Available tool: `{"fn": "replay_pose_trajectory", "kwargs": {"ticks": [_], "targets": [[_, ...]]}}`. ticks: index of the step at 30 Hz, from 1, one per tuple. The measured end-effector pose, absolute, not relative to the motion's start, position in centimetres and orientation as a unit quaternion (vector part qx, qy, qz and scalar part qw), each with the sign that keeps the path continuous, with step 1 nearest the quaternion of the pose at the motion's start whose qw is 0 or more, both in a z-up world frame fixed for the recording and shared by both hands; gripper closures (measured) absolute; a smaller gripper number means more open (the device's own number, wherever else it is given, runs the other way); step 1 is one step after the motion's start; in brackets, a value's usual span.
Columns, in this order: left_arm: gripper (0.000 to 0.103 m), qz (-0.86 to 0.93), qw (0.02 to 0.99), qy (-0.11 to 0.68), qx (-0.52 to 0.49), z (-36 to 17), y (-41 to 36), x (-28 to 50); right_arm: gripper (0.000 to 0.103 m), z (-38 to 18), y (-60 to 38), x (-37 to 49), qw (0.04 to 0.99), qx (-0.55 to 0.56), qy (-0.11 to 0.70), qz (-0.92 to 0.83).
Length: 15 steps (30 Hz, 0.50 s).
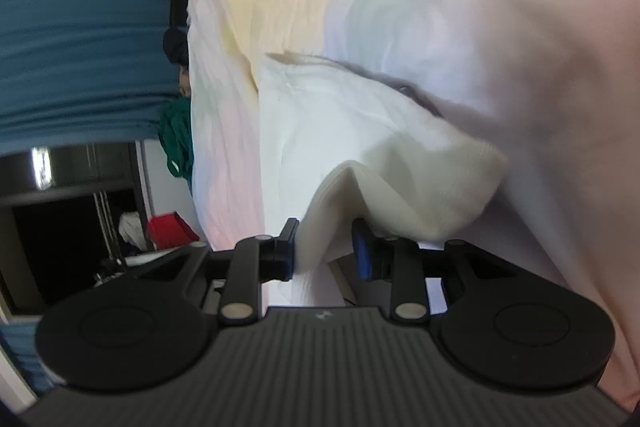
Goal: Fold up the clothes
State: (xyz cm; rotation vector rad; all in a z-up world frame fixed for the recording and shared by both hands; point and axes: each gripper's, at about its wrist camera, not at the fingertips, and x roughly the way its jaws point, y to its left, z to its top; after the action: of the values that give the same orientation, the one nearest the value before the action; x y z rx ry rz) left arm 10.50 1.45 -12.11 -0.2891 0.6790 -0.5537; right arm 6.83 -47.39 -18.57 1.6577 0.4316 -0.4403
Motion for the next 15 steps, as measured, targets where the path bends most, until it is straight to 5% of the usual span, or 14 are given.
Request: {"fn": "replay_pose_trajectory", "kwargs": {"ticks": [3, 9, 15], "targets": [[0.092, -0.266, 0.894, 0.33, -0.144, -12.2, 1.5, 10.6, 0.06, -18.5, -47.5, 7.1, 0.651, 0.71, 0.188, -0.19], [0.092, -0.264, 0.894, 0.333, -0.143, -12.0, 1.8, 10.1, 0.06, -17.6, -48.4, 8.8, 0.688, 0.667, 0.197, -0.209], [0.091, -0.267, 0.892, 0.334, -0.147, -12.0, 1.9, 10.0, 0.076, -14.3, -48.0, 10.0, 0.781, 0.564, 0.188, -0.195]]}}
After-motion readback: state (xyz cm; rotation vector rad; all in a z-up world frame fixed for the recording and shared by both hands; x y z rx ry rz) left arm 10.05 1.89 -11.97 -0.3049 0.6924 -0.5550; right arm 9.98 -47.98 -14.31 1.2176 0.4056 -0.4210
